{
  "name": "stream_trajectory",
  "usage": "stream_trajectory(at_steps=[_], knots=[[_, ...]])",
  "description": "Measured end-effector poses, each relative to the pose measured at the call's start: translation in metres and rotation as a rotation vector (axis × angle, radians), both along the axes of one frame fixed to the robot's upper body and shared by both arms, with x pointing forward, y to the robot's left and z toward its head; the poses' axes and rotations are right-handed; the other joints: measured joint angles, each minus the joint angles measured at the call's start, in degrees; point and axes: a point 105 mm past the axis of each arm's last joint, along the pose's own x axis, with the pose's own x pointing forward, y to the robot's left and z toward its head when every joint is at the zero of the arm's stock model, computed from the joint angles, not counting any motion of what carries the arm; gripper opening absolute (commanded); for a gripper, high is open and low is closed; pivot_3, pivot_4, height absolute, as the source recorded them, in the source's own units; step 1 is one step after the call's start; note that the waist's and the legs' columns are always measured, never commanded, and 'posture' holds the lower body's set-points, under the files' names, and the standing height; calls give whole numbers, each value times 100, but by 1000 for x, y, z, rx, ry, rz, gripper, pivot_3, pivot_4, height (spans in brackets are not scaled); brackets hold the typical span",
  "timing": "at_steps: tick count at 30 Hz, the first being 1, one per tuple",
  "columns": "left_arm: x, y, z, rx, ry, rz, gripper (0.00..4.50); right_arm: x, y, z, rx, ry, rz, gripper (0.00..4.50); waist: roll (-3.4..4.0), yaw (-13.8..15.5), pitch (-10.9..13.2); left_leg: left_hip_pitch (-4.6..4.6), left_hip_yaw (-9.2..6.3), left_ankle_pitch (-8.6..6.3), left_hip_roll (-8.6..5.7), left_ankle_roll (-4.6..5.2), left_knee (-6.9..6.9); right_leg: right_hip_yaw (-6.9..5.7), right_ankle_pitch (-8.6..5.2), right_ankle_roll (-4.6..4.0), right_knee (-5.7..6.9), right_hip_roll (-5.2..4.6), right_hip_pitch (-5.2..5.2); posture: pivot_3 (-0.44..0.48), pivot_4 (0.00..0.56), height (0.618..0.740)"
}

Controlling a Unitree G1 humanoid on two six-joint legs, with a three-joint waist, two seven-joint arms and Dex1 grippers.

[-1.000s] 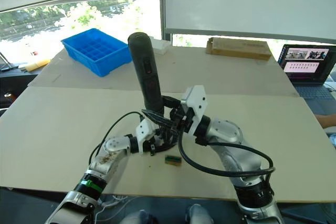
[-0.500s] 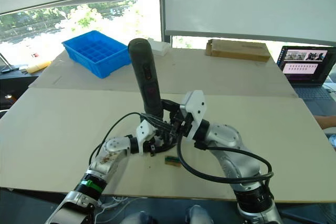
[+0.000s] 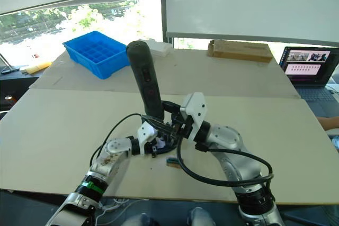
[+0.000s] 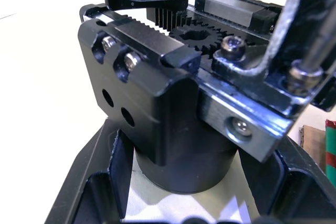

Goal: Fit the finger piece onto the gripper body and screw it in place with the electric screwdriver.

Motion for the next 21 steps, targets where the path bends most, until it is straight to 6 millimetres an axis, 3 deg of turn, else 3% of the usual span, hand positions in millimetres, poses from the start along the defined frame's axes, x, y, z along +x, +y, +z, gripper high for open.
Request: stream_trajectory(at_steps=[10,16,21], knots=[[0,-2,2,-13,-10,0,2454,-5,-14,13,22,-7,74,1911,1,15,5,-42,-16,-3,-3,6,5,-10,0,2,-9,-7,-20,0,150,740],[5,-5,3,-33,-13,23,2454,-19,-20,59,108,-105,150,1911,11,62,13,-53,-29,-4,-8,9,11,-22,2,4,-10,-8,-19,0,150,740],[11,-8,3,-49,-29,58,2454,-32,-18,65,96,-89,212,1911,11,94,13,-57,-39,-6,-11,19,13,-23,5,10,-12,-24,-16,0,150,740]])
